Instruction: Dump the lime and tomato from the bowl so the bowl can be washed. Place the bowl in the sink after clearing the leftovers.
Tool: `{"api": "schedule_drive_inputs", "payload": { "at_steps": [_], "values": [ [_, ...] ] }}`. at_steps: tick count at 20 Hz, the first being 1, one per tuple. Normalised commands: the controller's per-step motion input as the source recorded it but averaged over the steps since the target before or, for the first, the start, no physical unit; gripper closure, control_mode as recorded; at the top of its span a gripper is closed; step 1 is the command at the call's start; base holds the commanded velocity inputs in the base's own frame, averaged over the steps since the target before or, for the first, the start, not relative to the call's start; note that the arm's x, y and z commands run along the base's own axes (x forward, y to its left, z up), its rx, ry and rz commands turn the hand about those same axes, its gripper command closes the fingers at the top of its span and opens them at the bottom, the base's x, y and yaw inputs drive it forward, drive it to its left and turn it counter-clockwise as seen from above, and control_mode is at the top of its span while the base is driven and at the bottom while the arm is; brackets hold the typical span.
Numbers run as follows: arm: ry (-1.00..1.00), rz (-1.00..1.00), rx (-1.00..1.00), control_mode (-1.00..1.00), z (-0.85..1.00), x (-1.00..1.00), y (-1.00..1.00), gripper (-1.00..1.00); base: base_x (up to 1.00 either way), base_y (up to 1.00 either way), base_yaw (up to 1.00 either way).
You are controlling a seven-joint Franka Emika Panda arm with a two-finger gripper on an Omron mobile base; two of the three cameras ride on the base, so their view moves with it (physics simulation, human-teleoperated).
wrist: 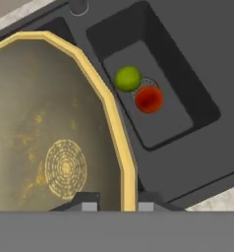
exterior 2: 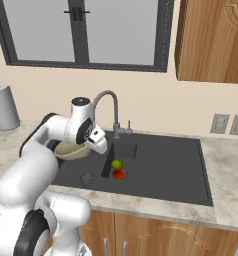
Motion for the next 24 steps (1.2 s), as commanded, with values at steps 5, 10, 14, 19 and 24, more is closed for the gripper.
{"api": "schedule_drive_inputs", "payload": {
  "at_steps": [5, 10, 14, 19, 24],
  "values": [
    [-0.11, -0.39, 0.26, -1.00, -0.56, -0.08, 1.00, 1.00, 0.00, 0.00, 0.00],
    [-0.11, -0.51, 0.22, -1.00, -0.55, 0.06, 0.99, 1.00, 0.00, 0.00, 0.00],
    [0.05, -0.57, 0.15, -1.00, -0.47, 0.04, 0.82, 1.00, 0.00, 0.00, 0.00],
    [0.28, -0.34, 0.00, -1.00, 0.00, 0.36, 0.07, 1.00, 0.00, 0.00, 0.00],
    [0.05, -0.03, -0.01, -1.00, 0.00, 0.36, 0.00, 1.00, 0.00, 0.00, 0.00]
  ]
}}
